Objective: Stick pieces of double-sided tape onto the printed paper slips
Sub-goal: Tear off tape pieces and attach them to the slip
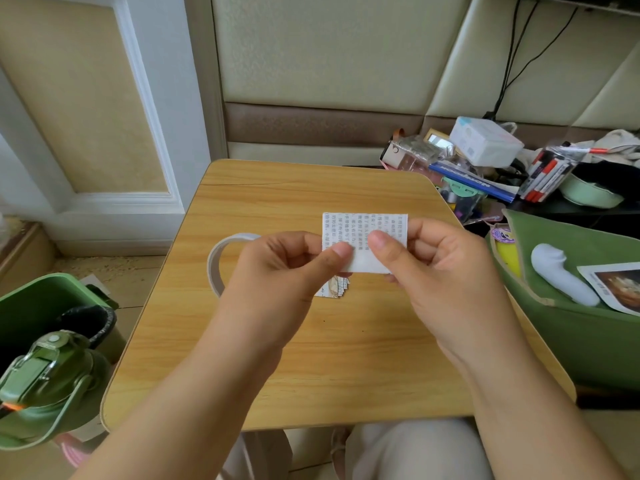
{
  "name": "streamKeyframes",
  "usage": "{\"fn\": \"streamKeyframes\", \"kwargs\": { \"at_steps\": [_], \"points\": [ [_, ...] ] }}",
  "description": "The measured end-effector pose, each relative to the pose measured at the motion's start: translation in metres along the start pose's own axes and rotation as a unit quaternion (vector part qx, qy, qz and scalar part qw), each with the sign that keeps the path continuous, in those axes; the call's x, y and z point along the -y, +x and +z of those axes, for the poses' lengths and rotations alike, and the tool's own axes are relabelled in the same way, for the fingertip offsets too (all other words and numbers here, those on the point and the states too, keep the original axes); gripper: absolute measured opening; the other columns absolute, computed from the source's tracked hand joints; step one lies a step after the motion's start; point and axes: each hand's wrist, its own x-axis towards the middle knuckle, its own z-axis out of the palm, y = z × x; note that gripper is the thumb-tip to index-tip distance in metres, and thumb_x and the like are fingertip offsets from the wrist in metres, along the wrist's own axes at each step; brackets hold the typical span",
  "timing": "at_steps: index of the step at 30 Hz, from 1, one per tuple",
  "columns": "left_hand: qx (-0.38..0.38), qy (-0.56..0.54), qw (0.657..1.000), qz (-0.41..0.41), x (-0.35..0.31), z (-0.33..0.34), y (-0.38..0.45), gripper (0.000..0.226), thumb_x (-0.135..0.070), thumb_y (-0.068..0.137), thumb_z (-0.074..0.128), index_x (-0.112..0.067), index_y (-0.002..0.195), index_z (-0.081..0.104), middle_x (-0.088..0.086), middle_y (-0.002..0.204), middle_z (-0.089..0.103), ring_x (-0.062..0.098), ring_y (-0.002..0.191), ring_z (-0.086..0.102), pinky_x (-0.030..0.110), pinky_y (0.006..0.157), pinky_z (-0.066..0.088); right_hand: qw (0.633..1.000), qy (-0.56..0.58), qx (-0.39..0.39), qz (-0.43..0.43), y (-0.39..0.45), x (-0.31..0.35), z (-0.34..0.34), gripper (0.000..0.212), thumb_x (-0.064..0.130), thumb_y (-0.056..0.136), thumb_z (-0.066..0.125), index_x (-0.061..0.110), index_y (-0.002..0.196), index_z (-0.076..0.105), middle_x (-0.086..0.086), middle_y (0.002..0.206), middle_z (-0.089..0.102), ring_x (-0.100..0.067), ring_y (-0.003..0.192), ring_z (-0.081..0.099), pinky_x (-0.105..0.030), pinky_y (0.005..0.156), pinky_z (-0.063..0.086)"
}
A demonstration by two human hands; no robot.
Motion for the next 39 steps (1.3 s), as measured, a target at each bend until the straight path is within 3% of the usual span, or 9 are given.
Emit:
{"fn": "streamKeyframes", "kwargs": {
  "at_steps": [4, 8, 18, 21, 25, 28, 32, 36, 39],
  "points": [
    [-0.02, 0.024, 1.0, 0.0, 0.003, 0.0, 0.0, 0.019, -0.02, 0.079, 0.07, -0.012, 0.062, 0.071, 0.003, 0.071, 0.073, 0.019, 0.074, 0.068, 0.022, 0.073, 0.049, 1.0, 0.01, 0.027, 0.006, -0.001, 0.002, 0.003, 0.005, 0.022, 0.081, 0.071, 0.026, 0.084, 0.071, 0.01, 0.075, 0.074, -0.003, 0.065, 0.068, -0.014, 0.057, 0.049],
    [-0.026, 0.037, 0.999, -0.01, 0.003, -0.001, -0.001, 0.024, -0.019, 0.08, 0.07, -0.015, 0.056, 0.068, 0.001, 0.066, 0.072, 0.011, 0.068, 0.062, 0.014, 0.061, 0.043, 0.999, 0.009, 0.031, 0.011, -0.002, 0.002, 0.004, 0.007, 0.019, 0.086, 0.067, 0.025, 0.083, 0.07, 0.01, 0.065, 0.071, 0.0, 0.056, 0.065, -0.011, 0.052, 0.045],
    [-0.033, 0.039, 0.998, -0.045, -0.003, -0.002, -0.001, 0.026, -0.018, 0.08, 0.068, -0.013, 0.055, 0.061, -0.008, 0.049, 0.059, -0.001, 0.039, 0.043, 0.009, 0.039, 0.028, 0.997, 0.049, 0.027, 0.045, -0.001, 0.0, 0.005, 0.016, 0.025, 0.087, 0.063, 0.018, 0.075, 0.071, -0.003, 0.062, 0.07, -0.005, 0.05, 0.056, -0.013, 0.051, 0.042],
    [-0.041, 0.03, 0.997, -0.062, -0.005, -0.004, 0.0, 0.029, -0.019, 0.08, 0.067, -0.014, 0.053, 0.058, -0.009, 0.047, 0.056, -0.001, 0.035, 0.042, 0.016, 0.045, 0.026, 0.992, 0.103, 0.002, 0.077, -0.001, 0.001, 0.003, 0.03, 0.042, 0.079, 0.057, 0.016, 0.072, 0.071, -0.006, 0.066, 0.07, -0.01, 0.054, 0.058, -0.019, 0.051, 0.045],
    [-0.05, 0.021, 0.996, -0.07, -0.008, -0.006, 0.0, 0.032, -0.027, 0.07, 0.07, -0.02, 0.041, 0.058, -0.007, 0.054, 0.061, -0.005, 0.034, 0.044, 0.023, 0.054, 0.026, 0.98, 0.165, -0.021, 0.112, 0.001, 0.001, -0.004, 0.042, 0.037, 0.094, 0.04, 0.009, 0.079, 0.067, -0.009, 0.068, 0.071, -0.015, 0.058, 0.061, -0.022, 0.051, 0.047],
    [-0.046, 0.023, 0.996, -0.069, -0.007, -0.005, 0.0, 0.028, -0.022, 0.076, 0.068, -0.014, 0.051, 0.059, -0.01, 0.048, 0.057, -0.006, 0.034, 0.044, 0.019, 0.052, 0.028, 0.984, 0.146, -0.003, 0.101, 0.0, 0.002, -0.004, 0.037, 0.04, 0.084, 0.047, 0.01, 0.08, 0.068, -0.006, 0.068, 0.07, -0.014, 0.059, 0.061, -0.021, 0.052, 0.047],
    [-0.039, 0.021, 0.998, -0.052, -0.006, -0.005, 0.001, 0.023, -0.016, 0.081, 0.066, -0.004, 0.062, 0.059, -0.011, 0.04, 0.051, -0.003, 0.033, 0.042, 0.005, 0.038, 0.027, 0.994, 0.073, 0.035, 0.077, 0.0, 0.004, 0.001, 0.036, 0.042, 0.074, 0.061, 0.007, 0.079, 0.068, -0.006, 0.065, 0.07, -0.007, 0.055, 0.059, -0.017, 0.053, 0.043],
    [-0.043, 0.012, 0.998, -0.038, -0.005, -0.005, 0.0, 0.025, -0.016, 0.081, 0.067, -0.005, 0.058, 0.061, -0.009, 0.049, 0.059, -0.004, 0.039, 0.046, 0.006, 0.04, 0.029, 0.995, 0.046, 0.043, 0.072, 0.0, 0.0, 0.003, 0.016, 0.021, 0.085, 0.066, 0.008, 0.076, 0.066, -0.007, 0.064, 0.071, -0.002, 0.051, 0.059, -0.01, 0.053, 0.042],
    [-0.04, 0.004, 0.998, -0.049, -0.003, -0.005, 0.0, 0.027, -0.018, 0.082, 0.064, -0.006, 0.057, 0.06, -0.008, 0.049, 0.058, -0.004, 0.038, 0.045, 0.014, 0.047, 0.028, 0.995, 0.058, 0.039, 0.068, 0.0, -0.003, 0.003, 0.014, 0.015, 0.085, 0.067, 0.01, 0.072, 0.064, -0.009, 0.063, 0.07, -0.002, 0.051, 0.061, -0.01, 0.053, 0.042]
  ]
}}
